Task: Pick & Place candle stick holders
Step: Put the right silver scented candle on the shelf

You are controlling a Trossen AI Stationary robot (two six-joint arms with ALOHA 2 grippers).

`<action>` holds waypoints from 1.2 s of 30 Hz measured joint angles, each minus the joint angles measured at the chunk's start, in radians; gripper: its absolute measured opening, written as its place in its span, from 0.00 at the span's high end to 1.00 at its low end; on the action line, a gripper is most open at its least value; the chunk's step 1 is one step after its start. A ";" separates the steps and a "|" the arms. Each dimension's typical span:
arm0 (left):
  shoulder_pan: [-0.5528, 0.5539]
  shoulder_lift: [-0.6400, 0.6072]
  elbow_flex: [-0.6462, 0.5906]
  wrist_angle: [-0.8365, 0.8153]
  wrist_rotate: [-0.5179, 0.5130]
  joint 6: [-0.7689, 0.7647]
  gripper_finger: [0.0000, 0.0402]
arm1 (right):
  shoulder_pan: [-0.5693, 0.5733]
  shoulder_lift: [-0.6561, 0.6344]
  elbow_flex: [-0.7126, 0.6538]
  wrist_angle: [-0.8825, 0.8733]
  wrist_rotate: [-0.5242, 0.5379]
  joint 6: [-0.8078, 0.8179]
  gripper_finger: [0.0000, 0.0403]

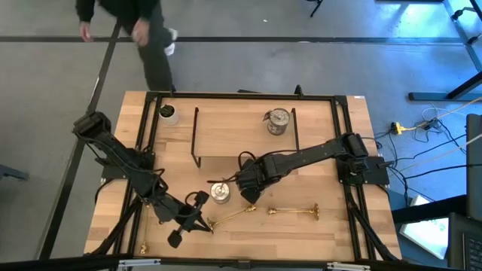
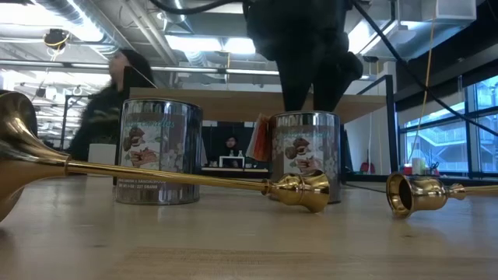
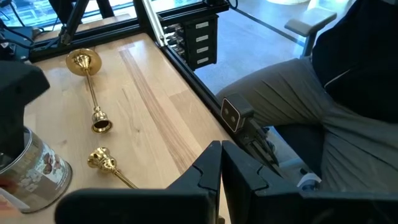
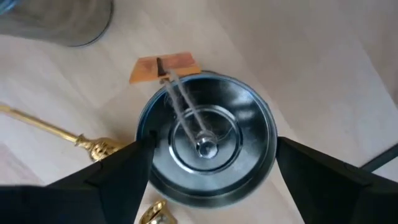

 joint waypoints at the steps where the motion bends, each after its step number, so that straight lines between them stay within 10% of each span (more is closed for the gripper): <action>1: 0.000 0.004 0.000 0.003 0.001 0.000 0.99 | 0.000 0.000 0.000 0.001 -0.002 -0.003 0.16; 36: 0.000 0.020 0.000 0.017 0.002 -0.007 0.99 | 0.014 -0.001 0.083 0.041 -0.088 -0.126 0.16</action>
